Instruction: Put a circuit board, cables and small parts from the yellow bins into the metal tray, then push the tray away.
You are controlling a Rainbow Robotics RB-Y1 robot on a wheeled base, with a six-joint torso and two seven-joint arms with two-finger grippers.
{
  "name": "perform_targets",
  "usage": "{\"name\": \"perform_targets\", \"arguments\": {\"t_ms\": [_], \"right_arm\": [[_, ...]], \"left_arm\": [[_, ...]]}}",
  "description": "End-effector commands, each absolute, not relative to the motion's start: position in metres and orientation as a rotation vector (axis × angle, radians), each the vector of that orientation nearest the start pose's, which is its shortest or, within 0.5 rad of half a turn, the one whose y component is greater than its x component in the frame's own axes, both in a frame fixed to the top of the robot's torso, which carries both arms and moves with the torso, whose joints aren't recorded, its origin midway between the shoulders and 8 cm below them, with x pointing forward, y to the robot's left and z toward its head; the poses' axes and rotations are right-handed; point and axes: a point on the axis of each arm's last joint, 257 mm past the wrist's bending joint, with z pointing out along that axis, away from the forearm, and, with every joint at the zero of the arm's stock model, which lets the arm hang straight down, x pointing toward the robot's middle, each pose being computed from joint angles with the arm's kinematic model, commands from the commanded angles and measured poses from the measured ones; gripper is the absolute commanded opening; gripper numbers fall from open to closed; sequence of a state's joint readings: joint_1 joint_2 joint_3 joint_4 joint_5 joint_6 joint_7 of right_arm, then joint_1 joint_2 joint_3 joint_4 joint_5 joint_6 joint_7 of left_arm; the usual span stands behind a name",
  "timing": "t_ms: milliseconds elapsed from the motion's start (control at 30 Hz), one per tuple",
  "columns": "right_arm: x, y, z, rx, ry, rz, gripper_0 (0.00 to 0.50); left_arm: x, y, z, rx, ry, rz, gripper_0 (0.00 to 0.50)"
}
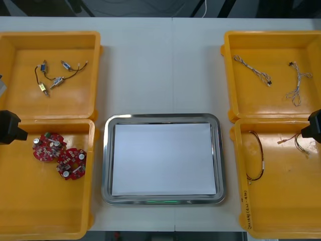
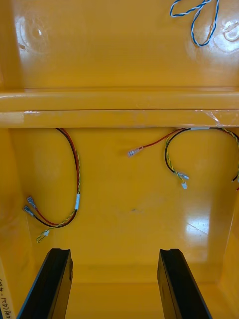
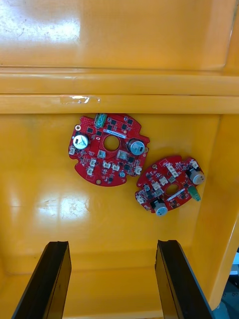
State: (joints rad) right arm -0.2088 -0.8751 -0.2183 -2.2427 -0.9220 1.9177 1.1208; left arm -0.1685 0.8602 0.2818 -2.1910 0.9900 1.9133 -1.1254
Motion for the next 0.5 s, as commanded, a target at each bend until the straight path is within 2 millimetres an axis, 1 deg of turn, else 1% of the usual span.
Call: {"name": "perform_targets", "arguments": {"t_ms": [33,500], "right_arm": [[0.369,-0.3672,-0.1386,0.01,2.672,-0.087,0.5],[0.369,-0.3672,-0.1386,0.01,2.672,-0.087,0.5]], "left_arm": [[0.3563,0.3733,-0.149,0.008,2.721,0.013,0.5],[0.3563,0.3733,-0.149,0.008,2.721,0.013,0.5]]}}
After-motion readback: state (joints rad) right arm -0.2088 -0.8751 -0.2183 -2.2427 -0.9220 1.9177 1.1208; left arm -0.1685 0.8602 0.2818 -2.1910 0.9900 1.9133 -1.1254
